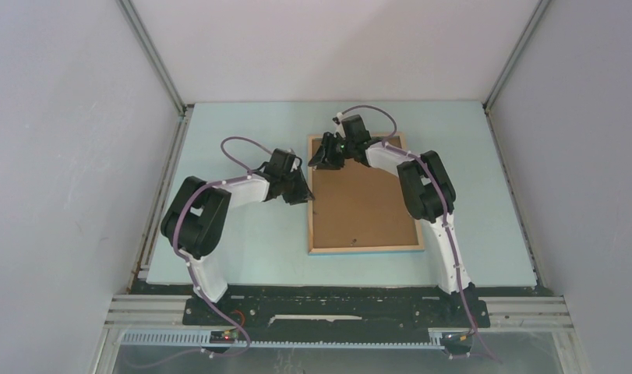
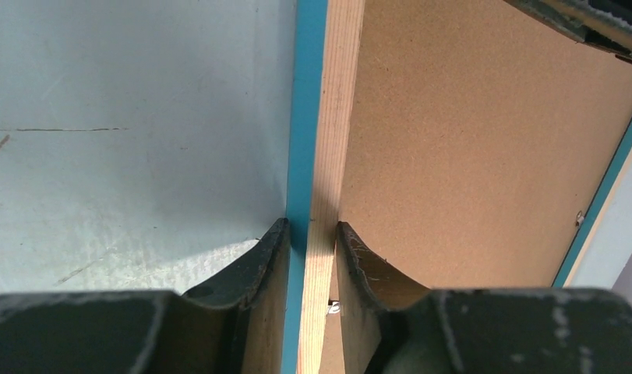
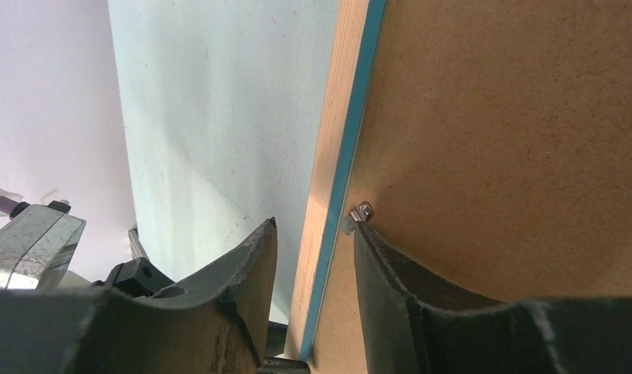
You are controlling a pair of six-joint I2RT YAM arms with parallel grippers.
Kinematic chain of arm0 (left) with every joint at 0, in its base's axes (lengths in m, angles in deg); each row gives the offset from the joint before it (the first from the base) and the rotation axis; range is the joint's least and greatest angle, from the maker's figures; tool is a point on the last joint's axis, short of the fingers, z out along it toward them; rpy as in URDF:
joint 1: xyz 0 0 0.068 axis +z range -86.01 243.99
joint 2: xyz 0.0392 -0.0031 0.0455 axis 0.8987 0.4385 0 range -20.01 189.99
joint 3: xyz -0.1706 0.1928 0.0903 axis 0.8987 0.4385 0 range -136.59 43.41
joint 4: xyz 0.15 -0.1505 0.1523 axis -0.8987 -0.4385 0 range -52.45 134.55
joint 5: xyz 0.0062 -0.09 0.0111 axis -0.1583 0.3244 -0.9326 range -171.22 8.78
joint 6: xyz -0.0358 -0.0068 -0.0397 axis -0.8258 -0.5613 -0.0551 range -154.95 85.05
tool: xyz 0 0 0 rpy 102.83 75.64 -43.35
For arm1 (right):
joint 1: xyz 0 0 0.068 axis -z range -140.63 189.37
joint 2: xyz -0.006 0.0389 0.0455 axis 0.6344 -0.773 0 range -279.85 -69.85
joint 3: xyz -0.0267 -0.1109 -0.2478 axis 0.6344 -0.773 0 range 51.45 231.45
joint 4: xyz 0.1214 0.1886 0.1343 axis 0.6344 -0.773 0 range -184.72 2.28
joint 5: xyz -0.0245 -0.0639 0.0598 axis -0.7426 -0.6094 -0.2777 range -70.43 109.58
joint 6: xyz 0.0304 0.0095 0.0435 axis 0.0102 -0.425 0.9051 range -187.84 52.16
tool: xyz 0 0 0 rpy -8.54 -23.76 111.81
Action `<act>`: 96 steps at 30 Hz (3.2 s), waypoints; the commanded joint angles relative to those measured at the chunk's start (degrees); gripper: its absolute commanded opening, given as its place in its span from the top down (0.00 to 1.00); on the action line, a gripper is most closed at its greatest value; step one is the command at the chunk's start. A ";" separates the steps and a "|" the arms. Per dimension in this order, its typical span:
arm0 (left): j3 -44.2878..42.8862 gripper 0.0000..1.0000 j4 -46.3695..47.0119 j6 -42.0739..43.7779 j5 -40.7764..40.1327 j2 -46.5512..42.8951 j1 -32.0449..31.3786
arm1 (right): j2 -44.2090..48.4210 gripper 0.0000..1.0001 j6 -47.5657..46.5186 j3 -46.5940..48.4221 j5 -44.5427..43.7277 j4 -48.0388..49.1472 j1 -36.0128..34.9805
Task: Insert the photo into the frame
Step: Install the photo frame at the center of the board, then adjust the photo frame at the center of the board.
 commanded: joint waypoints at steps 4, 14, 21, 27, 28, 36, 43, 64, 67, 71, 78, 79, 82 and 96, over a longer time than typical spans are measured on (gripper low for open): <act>-2.55 0.70 0.66 1.01 0.28 2.83 0.40 | -2.36 0.51 4.84 -1.07 -1.79 1.78 -2.53; -0.58 0.70 2.76 0.05 2.29 1.99 1.63 | -0.62 0.48 9.46 -5.04 2.00 13.82 -2.53; 1.32 0.42 2.53 3.33 0.28 -2.09 1.63 | 16.57 0.37 -5.38 -6.16 -1.68 -0.95 -0.52; 9.25 0.19 6.30 4.29 1.74 -12.42 1.66 | 32.99 0.25 -13.07 -17.17 -6.12 -17.88 0.61; 10.51 0.18 6.48 3.80 1.80 -14.39 1.57 | 35.33 0.24 -14.09 -21.26 -7.04 -18.43 0.83; 17.58 0.16 6.45 -1.97 -1.75 -21.76 -5.43 | 49.35 0.22 -25.26 -35.16 -27.97 -32.32 0.49; 21.54 0.22 2.43 -5.20 -12.04 -26.42 -13.55 | 64.00 0.13 -23.49 -46.96 -17.25 -31.28 -0.21; 1.19 0.86 -20.95 18.28 -15.42 -9.06 -16.13 | 62.27 0.12 -23.34 -47.68 -9.81 -26.22 0.69; -8.11 0.96 -33.06 26.72 -25.57 -3.78 -16.01 | 61.52 0.12 -23.78 -48.31 -8.14 -25.42 0.74; -14.74 1.00 -36.57 31.65 -33.09 0.83 -11.80 | 58.93 0.12 -22.48 -48.46 -6.71 -24.34 0.76; -21.65 0.54 -36.24 30.47 -26.50 -0.31 -5.53 | 51.92 0.15 -19.15 -48.48 -9.07 -22.24 4.05; -22.70 0.50 -37.51 28.65 -25.18 -0.65 -5.02 | 51.48 0.16 -18.99 -48.25 -9.51 -22.45 4.28; -24.59 0.36 -40.86 23.02 -23.73 -3.78 -4.45 | 51.95 0.17 -16.98 -48.12 -15.20 -23.03 4.55; 21.04 0.26 -12.55 -28.01 -7.95 -35.81 -2.45 | 44.59 0.25 -12.53 -41.03 -27.89 -23.62 11.87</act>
